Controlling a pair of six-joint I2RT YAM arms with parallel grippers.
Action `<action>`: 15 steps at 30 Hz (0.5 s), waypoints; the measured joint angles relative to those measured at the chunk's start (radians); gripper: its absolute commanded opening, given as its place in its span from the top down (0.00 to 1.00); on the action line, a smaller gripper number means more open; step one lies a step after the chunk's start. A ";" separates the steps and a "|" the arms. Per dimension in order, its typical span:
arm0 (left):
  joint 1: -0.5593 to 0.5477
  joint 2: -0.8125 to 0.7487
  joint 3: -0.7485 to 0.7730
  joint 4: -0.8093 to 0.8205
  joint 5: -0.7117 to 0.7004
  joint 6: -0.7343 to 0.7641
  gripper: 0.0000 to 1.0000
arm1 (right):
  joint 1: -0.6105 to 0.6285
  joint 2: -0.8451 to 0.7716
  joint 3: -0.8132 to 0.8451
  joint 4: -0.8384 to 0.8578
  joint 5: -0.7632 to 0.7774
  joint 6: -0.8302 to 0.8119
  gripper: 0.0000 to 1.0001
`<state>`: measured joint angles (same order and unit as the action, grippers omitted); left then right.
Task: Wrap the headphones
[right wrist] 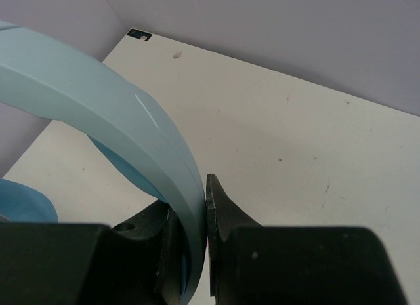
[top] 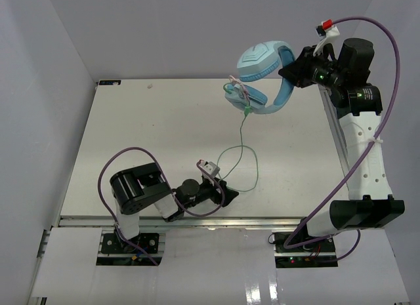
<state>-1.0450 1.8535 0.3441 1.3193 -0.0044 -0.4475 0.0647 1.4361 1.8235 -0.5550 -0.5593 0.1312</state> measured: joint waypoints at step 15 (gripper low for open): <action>-0.004 -0.093 -0.007 -0.009 0.076 -0.016 0.17 | -0.013 -0.005 -0.035 0.005 0.002 0.004 0.92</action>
<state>-1.0492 1.7605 0.3368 1.3105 0.0719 -0.4631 0.0514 1.4307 1.7882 -0.5495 -0.5576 0.1355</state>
